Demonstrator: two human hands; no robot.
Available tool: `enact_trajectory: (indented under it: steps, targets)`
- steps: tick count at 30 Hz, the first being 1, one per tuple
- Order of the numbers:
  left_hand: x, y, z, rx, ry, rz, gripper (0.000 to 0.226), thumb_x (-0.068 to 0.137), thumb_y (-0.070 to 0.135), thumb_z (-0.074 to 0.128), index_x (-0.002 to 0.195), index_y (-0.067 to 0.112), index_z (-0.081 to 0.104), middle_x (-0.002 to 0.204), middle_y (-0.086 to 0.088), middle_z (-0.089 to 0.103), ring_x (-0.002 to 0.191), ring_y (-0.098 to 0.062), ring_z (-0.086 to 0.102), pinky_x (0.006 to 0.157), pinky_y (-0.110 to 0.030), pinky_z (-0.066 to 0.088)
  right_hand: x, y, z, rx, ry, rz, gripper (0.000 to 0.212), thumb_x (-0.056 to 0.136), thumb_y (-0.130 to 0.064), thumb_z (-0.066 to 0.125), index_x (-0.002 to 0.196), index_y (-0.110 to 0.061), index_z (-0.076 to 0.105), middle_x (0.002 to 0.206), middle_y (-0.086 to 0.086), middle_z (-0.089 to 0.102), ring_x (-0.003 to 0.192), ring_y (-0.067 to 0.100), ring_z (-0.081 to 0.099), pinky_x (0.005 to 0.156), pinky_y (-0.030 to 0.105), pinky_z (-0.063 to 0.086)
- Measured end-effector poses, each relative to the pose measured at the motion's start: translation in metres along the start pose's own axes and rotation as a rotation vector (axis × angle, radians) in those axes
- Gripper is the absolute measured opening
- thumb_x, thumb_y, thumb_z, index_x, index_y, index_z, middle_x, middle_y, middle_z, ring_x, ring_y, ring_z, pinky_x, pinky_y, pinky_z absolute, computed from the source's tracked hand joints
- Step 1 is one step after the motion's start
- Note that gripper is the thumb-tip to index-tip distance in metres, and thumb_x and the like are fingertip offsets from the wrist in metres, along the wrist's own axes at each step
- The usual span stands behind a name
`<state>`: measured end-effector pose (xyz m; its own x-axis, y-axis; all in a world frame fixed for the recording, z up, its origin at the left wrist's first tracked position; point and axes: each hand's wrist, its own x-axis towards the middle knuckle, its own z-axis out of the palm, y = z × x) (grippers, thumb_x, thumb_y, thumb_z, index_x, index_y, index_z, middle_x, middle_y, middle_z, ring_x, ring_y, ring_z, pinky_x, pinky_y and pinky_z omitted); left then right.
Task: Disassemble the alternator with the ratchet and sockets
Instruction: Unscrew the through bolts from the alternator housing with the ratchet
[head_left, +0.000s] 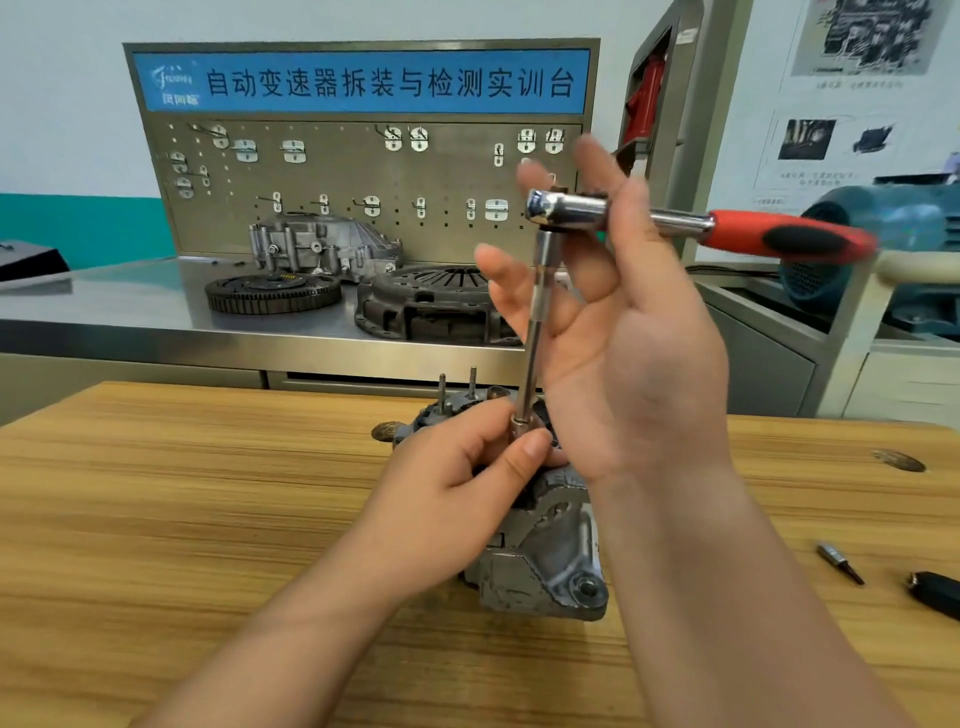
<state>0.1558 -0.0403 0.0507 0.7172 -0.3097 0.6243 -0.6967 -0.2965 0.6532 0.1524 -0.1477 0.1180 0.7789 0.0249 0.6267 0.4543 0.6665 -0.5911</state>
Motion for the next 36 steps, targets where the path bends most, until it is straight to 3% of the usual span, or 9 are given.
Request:
enact_trajectory:
  steps: [3, 10, 15, 19, 22, 25, 28, 33, 36]
  targets:
    - [-0.0005, -0.0008, 0.0008, 0.050, 0.010, -0.021, 0.016, 0.087, 0.044, 0.048, 0.080, 0.036, 0.060, 0.066, 0.023, 0.059, 0.063, 0.001, 0.053, 0.060, -0.024, 0.041, 0.0005, -0.0004, 0.0001, -0.014, 0.016, 0.056, 0.028, 0.097, -0.037, 0.043, 0.112, -0.021, 0.060, 0.093, 0.000, 0.074, 0.075, 0.020, 0.069, 0.073, 0.028, 0.055]
    - [0.0010, -0.0019, 0.0047, 0.106, 0.054, -0.040, 0.039, 0.093, 0.042, 0.046, 0.075, 0.011, 0.060, 0.056, 0.023, 0.055, 0.056, 0.008, 0.051, 0.056, -0.026, 0.036, -0.0005, -0.0016, 0.0030, -0.104, -0.018, -0.082, 0.023, 0.091, -0.020, 0.053, 0.109, -0.027, 0.065, 0.116, -0.003, 0.066, 0.093, 0.020, 0.064, 0.082, 0.029, 0.046]
    - [-0.0009, 0.0024, 0.0006, 0.070, 0.027, 0.001, 0.028, 0.091, 0.028, 0.047, 0.067, 0.041, 0.053, 0.058, 0.032, 0.054, 0.058, 0.014, 0.050, 0.055, -0.004, 0.033, -0.0001, -0.0013, 0.0010, -0.027, -0.003, 0.046, 0.032, 0.099, -0.036, 0.039, 0.115, -0.017, 0.058, 0.097, 0.002, 0.074, 0.081, 0.023, 0.071, 0.075, 0.027, 0.056]
    - [0.0004, 0.0007, 0.0029, 0.061, 0.014, -0.038, 0.023, 0.095, 0.023, 0.052, 0.075, 0.015, 0.060, 0.059, 0.022, 0.057, 0.061, 0.016, 0.053, 0.053, -0.012, 0.035, -0.0001, -0.0006, 0.0018, -0.096, 0.005, -0.001, 0.023, 0.094, -0.032, 0.049, 0.111, -0.023, 0.062, 0.103, -0.002, 0.072, 0.088, 0.020, 0.066, 0.076, 0.026, 0.053]
    - [0.0024, 0.0025, 0.0049, 0.030, 0.040, -0.027, 0.047, 0.085, 0.044, 0.047, 0.076, -0.002, 0.056, 0.055, 0.015, 0.054, 0.059, 0.016, 0.054, 0.051, -0.017, 0.032, 0.0004, -0.0018, 0.0038, -0.118, -0.013, -0.081, 0.024, 0.088, -0.021, 0.056, 0.109, -0.028, 0.065, 0.113, -0.005, 0.067, 0.095, 0.020, 0.061, 0.075, 0.025, 0.049]
    - [0.0007, -0.0008, 0.0034, 0.028, 0.028, 0.000, 0.040, 0.090, 0.052, 0.051, 0.076, 0.015, 0.060, 0.058, 0.024, 0.056, 0.060, 0.011, 0.053, 0.052, -0.016, 0.034, 0.0003, -0.0009, 0.0027, -0.069, -0.028, -0.069, 0.023, 0.091, -0.024, 0.053, 0.112, -0.025, 0.064, 0.120, 0.000, 0.067, 0.088, 0.020, 0.068, 0.077, 0.027, 0.051]
    - [0.0001, -0.0035, -0.0001, -0.003, 0.006, -0.007, 0.024, 0.086, 0.050, 0.043, 0.086, 0.035, 0.062, 0.071, 0.025, 0.062, 0.067, 0.005, 0.055, 0.061, -0.020, 0.040, -0.0003, 0.0005, 0.0014, -0.023, -0.021, 0.017, 0.032, 0.092, -0.037, 0.048, 0.113, -0.017, 0.060, 0.104, 0.006, 0.073, 0.076, 0.022, 0.070, 0.076, 0.029, 0.056]
    - [0.0003, -0.0030, 0.0033, 0.048, 0.046, -0.053, 0.018, 0.086, 0.041, 0.050, 0.077, 0.032, 0.063, 0.066, 0.011, 0.063, 0.064, -0.008, 0.055, 0.060, -0.033, 0.043, -0.0008, 0.0013, 0.0022, -0.104, 0.008, 0.004, 0.030, 0.085, -0.040, 0.055, 0.106, -0.022, 0.065, 0.098, -0.001, 0.073, 0.084, 0.018, 0.068, 0.075, 0.027, 0.053]
    - [0.0006, -0.0018, 0.0044, 0.068, 0.059, -0.036, 0.026, 0.093, 0.030, 0.054, 0.071, 0.043, 0.061, 0.061, 0.024, 0.061, 0.059, 0.006, 0.054, 0.053, -0.013, 0.036, -0.0006, -0.0004, 0.0034, -0.104, -0.026, -0.057, 0.021, 0.090, -0.024, 0.054, 0.107, -0.025, 0.067, 0.110, -0.005, 0.069, 0.093, 0.017, 0.063, 0.076, 0.025, 0.050]
